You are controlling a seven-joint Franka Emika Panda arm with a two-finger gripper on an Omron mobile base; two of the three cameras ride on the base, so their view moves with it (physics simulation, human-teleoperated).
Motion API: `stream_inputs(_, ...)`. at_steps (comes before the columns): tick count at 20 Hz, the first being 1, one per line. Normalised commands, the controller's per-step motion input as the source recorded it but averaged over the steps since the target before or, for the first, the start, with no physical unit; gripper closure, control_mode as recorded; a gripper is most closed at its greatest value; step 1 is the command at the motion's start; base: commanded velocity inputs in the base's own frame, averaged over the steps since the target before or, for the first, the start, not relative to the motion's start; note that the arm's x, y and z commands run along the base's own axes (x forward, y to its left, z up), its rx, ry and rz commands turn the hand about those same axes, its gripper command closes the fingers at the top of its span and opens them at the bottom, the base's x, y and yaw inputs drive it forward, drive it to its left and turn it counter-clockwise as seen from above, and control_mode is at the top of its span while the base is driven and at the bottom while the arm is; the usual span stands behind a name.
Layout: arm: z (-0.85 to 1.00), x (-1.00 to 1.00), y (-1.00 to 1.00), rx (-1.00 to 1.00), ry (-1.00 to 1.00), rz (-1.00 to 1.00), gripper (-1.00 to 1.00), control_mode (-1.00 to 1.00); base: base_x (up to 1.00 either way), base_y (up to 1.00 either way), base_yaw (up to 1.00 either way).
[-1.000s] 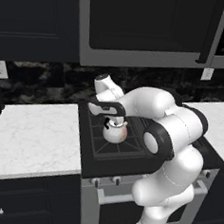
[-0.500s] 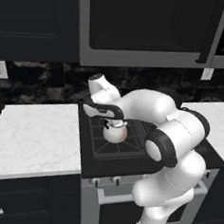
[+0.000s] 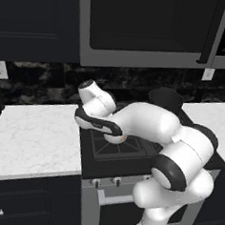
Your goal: Pick the kettle from the counter and place it on a stove burner. Then turn the burner on.
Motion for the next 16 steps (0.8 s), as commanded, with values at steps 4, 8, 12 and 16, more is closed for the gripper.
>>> stream_inputs(4,0.0,-0.96,0.01,-0.01,-0.17,0.06,-1.0,-1.0,0.0,0.0,0.0)
stream_inputs(8,0.0,-1.0,0.04,-0.02,-0.22,0.12,-1.0,-1.0,0.0,0.0,0.0)
stream_inputs(12,0.0,-0.96,0.01,-0.05,-0.2,0.13,-1.0,-1.0,0.0,0.0,0.0)
stream_inputs(16,-0.08,-0.66,0.24,-0.2,-0.07,0.13,-1.0,-1.0,0.0,0.0,0.0)
